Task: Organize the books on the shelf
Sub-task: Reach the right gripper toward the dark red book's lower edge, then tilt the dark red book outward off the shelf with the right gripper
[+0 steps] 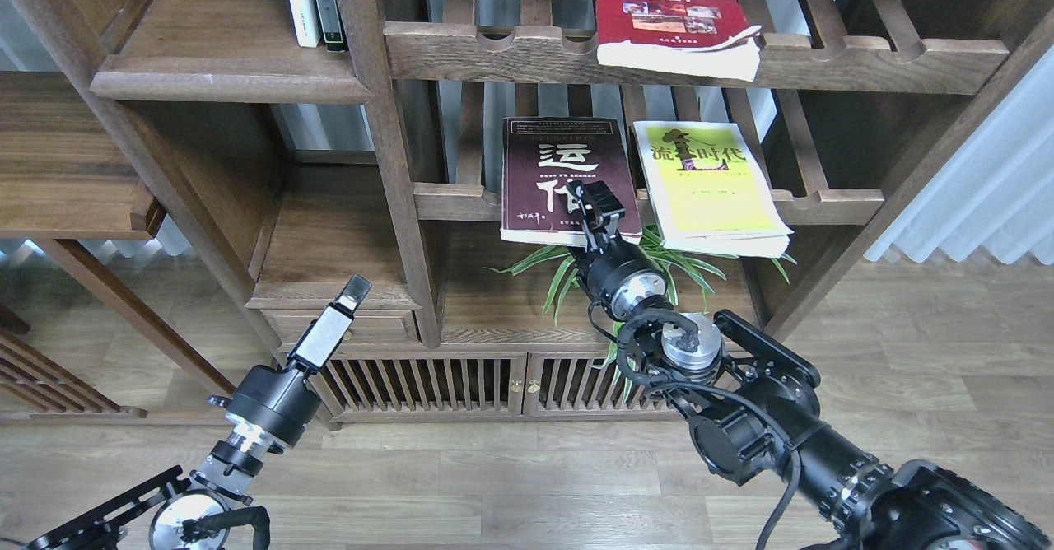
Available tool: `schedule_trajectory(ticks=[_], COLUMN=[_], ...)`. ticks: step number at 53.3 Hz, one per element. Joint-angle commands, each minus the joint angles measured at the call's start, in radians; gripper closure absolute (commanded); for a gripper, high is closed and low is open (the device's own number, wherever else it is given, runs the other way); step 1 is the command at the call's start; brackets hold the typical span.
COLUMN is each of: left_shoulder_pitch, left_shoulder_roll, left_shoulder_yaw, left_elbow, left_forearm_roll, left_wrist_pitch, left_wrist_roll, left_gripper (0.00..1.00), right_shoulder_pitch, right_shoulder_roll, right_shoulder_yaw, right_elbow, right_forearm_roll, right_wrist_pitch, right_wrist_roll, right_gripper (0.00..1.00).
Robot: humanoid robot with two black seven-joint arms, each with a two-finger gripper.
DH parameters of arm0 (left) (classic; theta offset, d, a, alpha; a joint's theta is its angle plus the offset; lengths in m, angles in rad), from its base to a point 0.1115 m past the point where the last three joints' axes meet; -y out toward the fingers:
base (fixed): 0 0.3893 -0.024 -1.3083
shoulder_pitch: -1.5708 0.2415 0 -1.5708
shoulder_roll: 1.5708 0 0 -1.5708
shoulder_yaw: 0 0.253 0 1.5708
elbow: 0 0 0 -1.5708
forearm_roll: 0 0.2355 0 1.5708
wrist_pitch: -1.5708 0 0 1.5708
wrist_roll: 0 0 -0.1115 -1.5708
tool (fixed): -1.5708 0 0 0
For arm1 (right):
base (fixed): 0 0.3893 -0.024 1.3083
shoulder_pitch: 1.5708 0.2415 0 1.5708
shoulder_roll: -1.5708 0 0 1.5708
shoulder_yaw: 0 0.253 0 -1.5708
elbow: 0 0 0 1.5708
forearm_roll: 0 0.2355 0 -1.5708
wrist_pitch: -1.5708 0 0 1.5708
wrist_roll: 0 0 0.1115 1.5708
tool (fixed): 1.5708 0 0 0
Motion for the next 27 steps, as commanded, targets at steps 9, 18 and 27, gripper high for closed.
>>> schedule_trajectory(ticks=[9,18,27], left_shoulder_pitch=[0.002,0.011,0.02], left_shoulder_roll=[0.0,0.0,-0.002], left_shoulder_yaw=[-0.002,-0.002,-0.002], left_elbow=[0.0,0.0,0.001], left_forearm_roll=[0.003,0.005,0.005], left_wrist_pitch=[0.0,0.0,0.0], left_wrist_roll=[0.0,0.0,0.0], left_gripper=[0.0,0.0,0.0], right_shoulder_pitch=[-0.001,-0.003,-0.003], right_shoulder_roll=[0.0,0.0,0.0], right_shoulder_yaw=[0.004,0.003,0.001], right_elbow=[-0.031,-0.032,-0.031], right_forearm_roll=[0.005,0.011,0.013], right_wrist_pitch=[-0.008,-0.007,0.021], right_wrist_roll=[0.0,-0.005,-0.011], right_gripper=[0.17,0.24,0.34])
